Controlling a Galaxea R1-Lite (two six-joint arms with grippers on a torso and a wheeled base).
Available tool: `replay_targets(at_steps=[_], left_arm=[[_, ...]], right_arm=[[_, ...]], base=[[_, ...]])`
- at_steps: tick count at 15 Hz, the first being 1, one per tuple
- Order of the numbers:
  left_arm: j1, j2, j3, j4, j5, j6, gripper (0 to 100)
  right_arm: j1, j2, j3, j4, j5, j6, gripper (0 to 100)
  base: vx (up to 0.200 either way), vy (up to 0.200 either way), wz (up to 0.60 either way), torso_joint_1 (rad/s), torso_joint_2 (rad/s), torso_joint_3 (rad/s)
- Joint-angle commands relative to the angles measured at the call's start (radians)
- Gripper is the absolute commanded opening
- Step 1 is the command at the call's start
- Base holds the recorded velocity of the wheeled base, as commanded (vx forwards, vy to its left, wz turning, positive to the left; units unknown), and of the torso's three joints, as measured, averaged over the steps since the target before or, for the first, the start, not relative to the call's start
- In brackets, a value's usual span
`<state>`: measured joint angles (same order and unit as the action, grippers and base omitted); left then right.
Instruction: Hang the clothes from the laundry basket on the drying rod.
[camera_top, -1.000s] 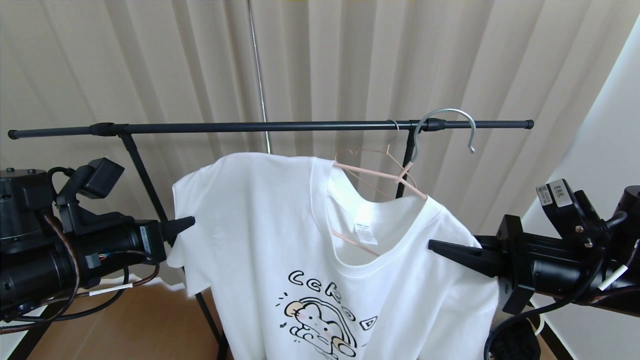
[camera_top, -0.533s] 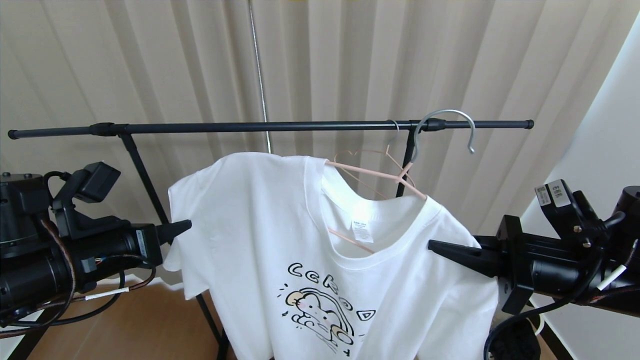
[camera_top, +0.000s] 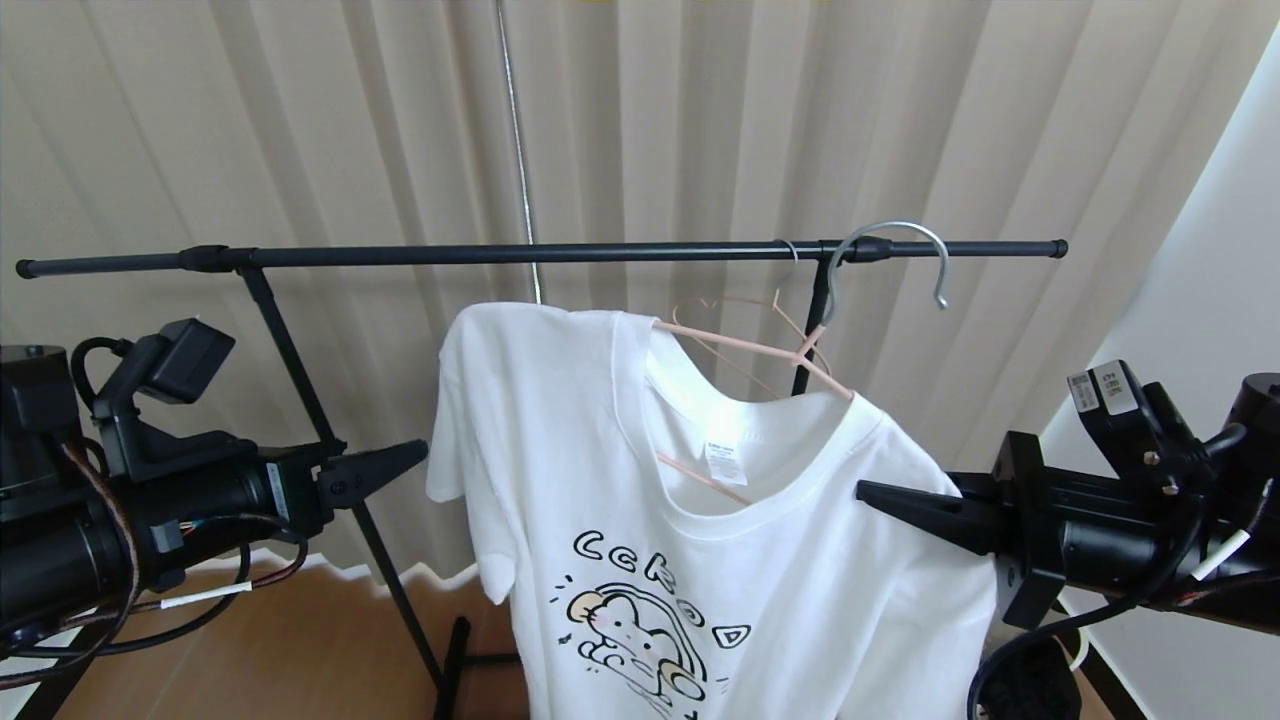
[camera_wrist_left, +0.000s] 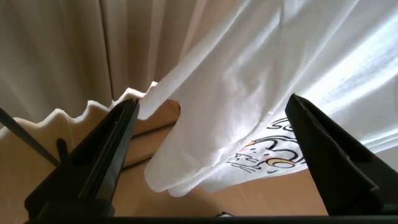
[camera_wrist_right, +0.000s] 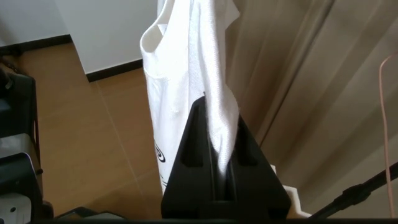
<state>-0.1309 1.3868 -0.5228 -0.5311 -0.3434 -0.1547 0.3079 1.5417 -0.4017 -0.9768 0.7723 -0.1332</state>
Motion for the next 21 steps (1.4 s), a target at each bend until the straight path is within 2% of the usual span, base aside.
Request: replay_targets(at_steps=[1, 3, 4, 5, 8, 11, 13, 16, 17, 20, 21], left_arm=[[-0.003, -0.029, -0.013, 0.002, 0.0, -0.002, 100], [-0.012, -0.06, -0.063, 0.049, 0.0, -0.002, 100], [-0.019, -0.078, -0.102, 0.102, 0.0, -0.002, 100], [-0.023, -0.094, -0.175, 0.197, 0.0, 0.0, 100], [-0.046, -0.104, -0.312, 0.336, -0.003, 0.023, 100], [-0.072, -0.104, -0.365, 0.445, -0.043, 0.147, 100], [-0.078, -0.103, -0.447, 0.583, -0.112, 0.245, 100], [-0.119, -0.095, -0.543, 0.763, -0.154, 0.402, 100], [-0.148, -0.086, -0.582, 0.818, -0.183, 0.48, 100], [-0.211, -0.026, -0.651, 0.893, -0.223, 0.595, 100], [-0.227, -0.008, -0.658, 0.895, -0.243, 0.604, 100]], right_arm=[[0.0, 0.003, 0.003, 0.0, 0.001, 0.0, 0], [0.0, 0.008, 0.006, 0.0, 0.001, -0.002, 0], [0.002, 0.02, 0.007, 0.0, 0.001, -0.002, 0], [0.002, 0.032, 0.007, 0.0, 0.001, -0.011, 0], [0.008, 0.058, 0.02, 0.001, 0.007, -0.049, 0], [0.033, 0.081, 0.03, 0.0, 0.007, -0.059, 0], [0.053, 0.092, 0.037, 0.003, 0.01, -0.078, 0], [0.065, 0.095, 0.047, 0.001, 0.038, -0.086, 0], [0.068, 0.095, 0.053, 0.001, 0.05, -0.091, 0], [0.083, 0.094, 0.058, 0.001, 0.056, -0.092, 0], [0.085, 0.092, 0.058, 0.001, 0.056, -0.092, 0]], base=[[0.0, 0.0, 0.0, 0.0, 0.0, 0.0], [0.0, 0.0, 0.0, 0.0, 0.0, 0.0], [0.0, 0.0, 0.0, 0.0, 0.0, 0.0], [0.0, 0.0, 0.0, 0.0, 0.0, 0.0], [0.0, 0.0, 0.0, 0.0, 0.0, 0.0], [0.0, 0.0, 0.0, 0.0, 0.0, 0.0], [0.0, 0.0, 0.0, 0.0, 0.0, 0.0], [0.0, 0.0, 0.0, 0.0, 0.0, 0.0], [0.0, 0.0, 0.0, 0.0, 0.0, 0.0], [0.0, 0.0, 0.0, 0.0, 0.0, 0.0], [0.0, 0.0, 0.0, 0.0, 0.0, 0.0]])
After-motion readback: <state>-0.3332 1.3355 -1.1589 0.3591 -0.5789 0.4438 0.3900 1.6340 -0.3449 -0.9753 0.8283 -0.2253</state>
